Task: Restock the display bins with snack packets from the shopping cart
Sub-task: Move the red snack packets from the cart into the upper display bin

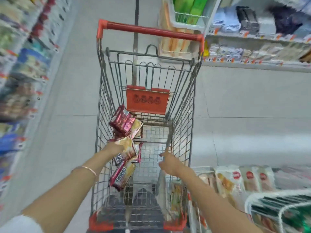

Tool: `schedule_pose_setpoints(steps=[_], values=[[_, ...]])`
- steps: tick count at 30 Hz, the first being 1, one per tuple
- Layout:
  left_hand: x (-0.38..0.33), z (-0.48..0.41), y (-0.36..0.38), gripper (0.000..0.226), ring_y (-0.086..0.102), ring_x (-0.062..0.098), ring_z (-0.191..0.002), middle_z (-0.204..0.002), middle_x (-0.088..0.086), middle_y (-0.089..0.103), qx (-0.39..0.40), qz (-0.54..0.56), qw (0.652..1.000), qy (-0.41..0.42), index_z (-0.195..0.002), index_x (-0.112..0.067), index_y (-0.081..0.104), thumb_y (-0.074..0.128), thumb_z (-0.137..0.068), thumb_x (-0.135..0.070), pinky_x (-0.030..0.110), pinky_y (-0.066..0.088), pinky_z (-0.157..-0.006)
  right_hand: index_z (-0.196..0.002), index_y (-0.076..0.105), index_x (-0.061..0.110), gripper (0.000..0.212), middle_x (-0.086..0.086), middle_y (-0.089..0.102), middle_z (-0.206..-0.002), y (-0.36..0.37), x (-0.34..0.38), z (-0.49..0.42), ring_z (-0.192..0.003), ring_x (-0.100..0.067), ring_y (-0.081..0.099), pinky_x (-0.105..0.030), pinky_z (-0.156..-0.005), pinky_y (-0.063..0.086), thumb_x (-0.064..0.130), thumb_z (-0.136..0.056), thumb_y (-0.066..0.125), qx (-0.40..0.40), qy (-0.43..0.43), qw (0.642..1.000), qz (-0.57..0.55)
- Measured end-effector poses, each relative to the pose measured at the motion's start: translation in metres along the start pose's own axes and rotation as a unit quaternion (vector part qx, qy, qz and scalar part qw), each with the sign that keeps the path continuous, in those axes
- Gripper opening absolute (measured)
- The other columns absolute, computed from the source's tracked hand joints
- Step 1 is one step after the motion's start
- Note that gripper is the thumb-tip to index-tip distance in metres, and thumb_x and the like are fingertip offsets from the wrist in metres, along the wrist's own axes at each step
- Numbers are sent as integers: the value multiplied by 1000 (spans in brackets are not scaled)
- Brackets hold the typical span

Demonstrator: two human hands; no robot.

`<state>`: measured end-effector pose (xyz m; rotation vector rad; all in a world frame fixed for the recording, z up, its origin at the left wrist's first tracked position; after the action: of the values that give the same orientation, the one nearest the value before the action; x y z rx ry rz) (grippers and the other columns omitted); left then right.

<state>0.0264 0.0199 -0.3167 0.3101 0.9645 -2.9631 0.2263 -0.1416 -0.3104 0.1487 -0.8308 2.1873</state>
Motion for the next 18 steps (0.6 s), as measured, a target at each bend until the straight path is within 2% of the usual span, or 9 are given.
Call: schedule_pose_setpoints(steps=[2,3,5,8,11,13,14,16,18], values=[[16,-6,35,54,45,35,-134,-151,21,41,47,35,997,-45,-143,7,38,57,-100,-19,37,45,-103,-152,35,12,55,-15,38,-155,14,-2,-18,-133,-31,49,-37,-108,42,31,-103,48,18,3,1000,-16],[22,-6,52,52,48,35,-133,-148,21,44,65,38,995,-65,-142,7,40,57,-99,-17,37,45,-103,-152,35,11,54,-14,39,-155,21,-3,-26,-134,-31,48,-36,-108,41,31,-103,47,25,1,1000,-17],[34,-4,81,33,60,30,-115,-126,20,58,59,30,994,-83,-124,2,52,58,-98,-17,34,49,-90,-152,35,10,53,-15,43,-152,32,-5,-40,-133,-31,48,-33,-104,40,31,-104,45,32,-1,999,-13],[53,-9,112,22,58,23,-85,-101,6,61,7,-4,998,-55,-98,-12,46,63,-95,-26,34,51,-76,-151,38,12,50,-17,49,-146,41,-7,-56,-117,-29,59,-28,-84,42,29,-105,45,33,-3,999,-16],[62,-19,130,37,56,21,-84,-101,4,61,-35,-55,997,-50,-121,-13,42,64,-93,-22,34,49,-72,-149,41,12,48,-14,58,-132,49,-11,-66,-99,-27,62,-27,-73,40,26,-104,45,26,-2,999,-31],[61,-25,135,66,62,21,-94,-108,6,63,-46,-73,995,-41,-145,-10,27,65,-91,-17,33,49,-73,-147,43,12,45,-4,58,-92,53,-14,-71,-75,-20,58,-24,-59,38,25,-104,46,12,1,999,-51],[61,-28,135,66,63,22,-96,-110,7,63,-55,-73,995,-39,-147,-10,25,62,-92,-14,33,48,-73,-146,44,12,44,-1,53,-84,54,-14,-71,-69,-19,59,-21,-55,36,24,-104,46,7,1,998,-60],[59,-27,134,51,65,22,-94,-109,6,63,-51,-72,996,-28,-139,-13,34,57,-94,-11,33,46,-69,-146,45,13,43,-8,62,-111,52,-10,-72,-88,-25,68,-21,-58,40,21,-104,46,-2,0,996,-93],[56,-24,131,46,65,22,-90,-107,6,63,-40,-32,999,-18,-131,-14,41,64,-91,-15,29,45,-65,-146,45,13,43,-9,49,-144,40,-2,-74,-104,-29,66,-21,-61,42,19,-103,47,-41,-5,991,-128]])
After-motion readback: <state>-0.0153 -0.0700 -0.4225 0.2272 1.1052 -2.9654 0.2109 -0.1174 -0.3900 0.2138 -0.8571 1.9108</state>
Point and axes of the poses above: each hand's wrist, its own z-axis away from the middle knuckle, its own y-axis out of the palm, x = y × z, the point moved 6 cm from there along -z, towards the middle knuckle
